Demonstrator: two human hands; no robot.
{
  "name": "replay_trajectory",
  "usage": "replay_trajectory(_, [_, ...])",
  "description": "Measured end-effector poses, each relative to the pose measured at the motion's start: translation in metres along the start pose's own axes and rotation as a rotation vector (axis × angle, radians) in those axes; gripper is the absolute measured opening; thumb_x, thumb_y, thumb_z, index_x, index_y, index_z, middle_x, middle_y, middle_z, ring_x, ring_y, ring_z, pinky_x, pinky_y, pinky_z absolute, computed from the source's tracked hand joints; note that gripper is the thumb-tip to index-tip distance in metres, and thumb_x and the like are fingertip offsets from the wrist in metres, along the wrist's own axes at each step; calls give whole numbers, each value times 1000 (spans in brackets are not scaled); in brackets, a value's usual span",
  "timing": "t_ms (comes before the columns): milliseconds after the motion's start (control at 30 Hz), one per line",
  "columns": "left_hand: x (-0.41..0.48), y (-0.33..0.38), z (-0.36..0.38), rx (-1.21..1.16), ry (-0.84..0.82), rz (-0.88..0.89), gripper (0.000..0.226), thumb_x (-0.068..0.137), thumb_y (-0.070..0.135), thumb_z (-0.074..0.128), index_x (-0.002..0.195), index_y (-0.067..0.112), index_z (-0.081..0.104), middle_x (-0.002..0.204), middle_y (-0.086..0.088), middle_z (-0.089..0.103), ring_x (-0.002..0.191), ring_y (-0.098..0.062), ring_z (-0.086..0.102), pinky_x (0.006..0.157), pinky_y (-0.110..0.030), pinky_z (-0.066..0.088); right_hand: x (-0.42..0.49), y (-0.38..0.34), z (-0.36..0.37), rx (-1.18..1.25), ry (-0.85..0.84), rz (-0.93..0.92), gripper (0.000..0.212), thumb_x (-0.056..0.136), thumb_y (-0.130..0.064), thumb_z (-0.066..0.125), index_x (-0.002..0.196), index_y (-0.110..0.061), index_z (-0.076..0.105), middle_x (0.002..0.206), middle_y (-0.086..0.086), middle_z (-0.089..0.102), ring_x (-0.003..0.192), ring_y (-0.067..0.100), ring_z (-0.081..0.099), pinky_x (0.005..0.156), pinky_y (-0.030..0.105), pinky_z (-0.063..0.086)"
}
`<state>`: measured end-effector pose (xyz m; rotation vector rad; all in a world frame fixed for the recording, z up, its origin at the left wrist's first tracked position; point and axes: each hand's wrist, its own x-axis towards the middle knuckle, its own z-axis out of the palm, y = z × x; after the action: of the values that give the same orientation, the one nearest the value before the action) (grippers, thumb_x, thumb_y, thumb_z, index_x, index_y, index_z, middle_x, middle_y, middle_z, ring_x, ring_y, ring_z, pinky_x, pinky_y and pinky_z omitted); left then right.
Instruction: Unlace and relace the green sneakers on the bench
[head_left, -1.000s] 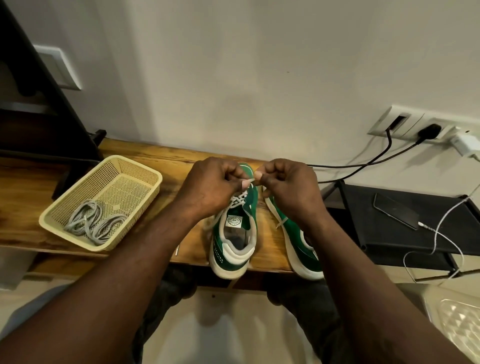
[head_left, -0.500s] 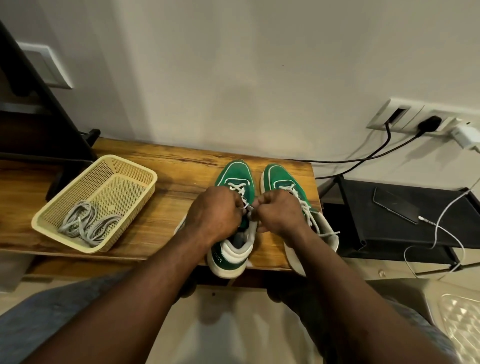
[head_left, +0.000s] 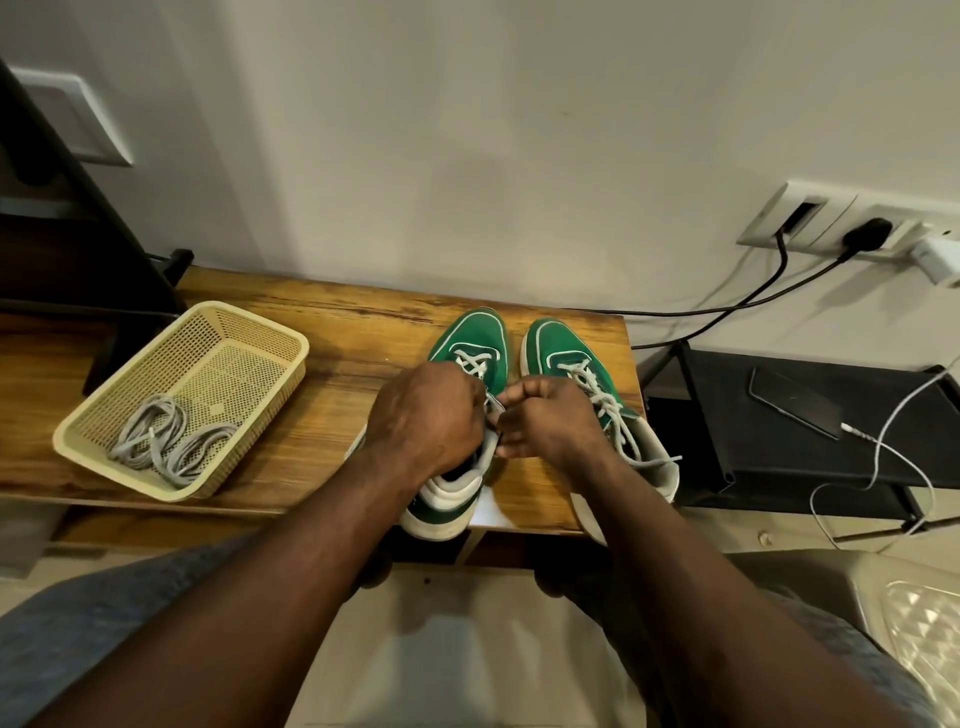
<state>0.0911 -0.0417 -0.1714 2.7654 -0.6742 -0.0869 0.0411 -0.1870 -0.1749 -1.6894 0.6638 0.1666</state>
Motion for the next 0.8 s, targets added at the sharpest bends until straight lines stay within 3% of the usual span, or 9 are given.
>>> replay_trajectory(333, [-5, 1, 1, 87, -40, 80, 25, 97, 40, 55, 102, 23, 73, 95, 4, 58, 81, -19, 51, 71, -34, 44, 1, 3, 5, -82, 25, -89, 17, 85, 6, 72, 93, -10, 71, 88, 12, 76, 72, 28, 75, 67, 46, 66])
replay_trajectory(533, [-5, 2, 1, 37, 66, 33, 24, 99, 30, 55, 114, 18, 70, 106, -1, 62, 82, -21, 56, 70, -34, 47, -1, 2, 4, -63, 0, -82, 13, 86, 7, 72, 91, -5, 72, 91, 16, 77, 74, 29, 76, 61, 37, 63])
replay_trajectory(633, [-4, -1, 0, 35, 23, 42, 25, 96, 33, 60, 112, 21, 75, 107, 0, 61, 87, -22, 61, 74, -36, 55, -1, 3, 7, -76, 14, -87, 13, 86, 6, 73, 89, -7, 74, 88, 13, 78, 75, 28, 77, 61, 36, 63])
replay_trajectory(800, [-7, -1, 6, -39, 60, 5, 21, 96, 35, 63, 105, 24, 78, 107, 2, 62, 87, -20, 63, 74, -36, 57, 1, 4, 9, -86, 37, -103, 16, 86, 5, 71, 85, -10, 76, 82, 9, 78, 70, 25, 76, 61, 37, 63])
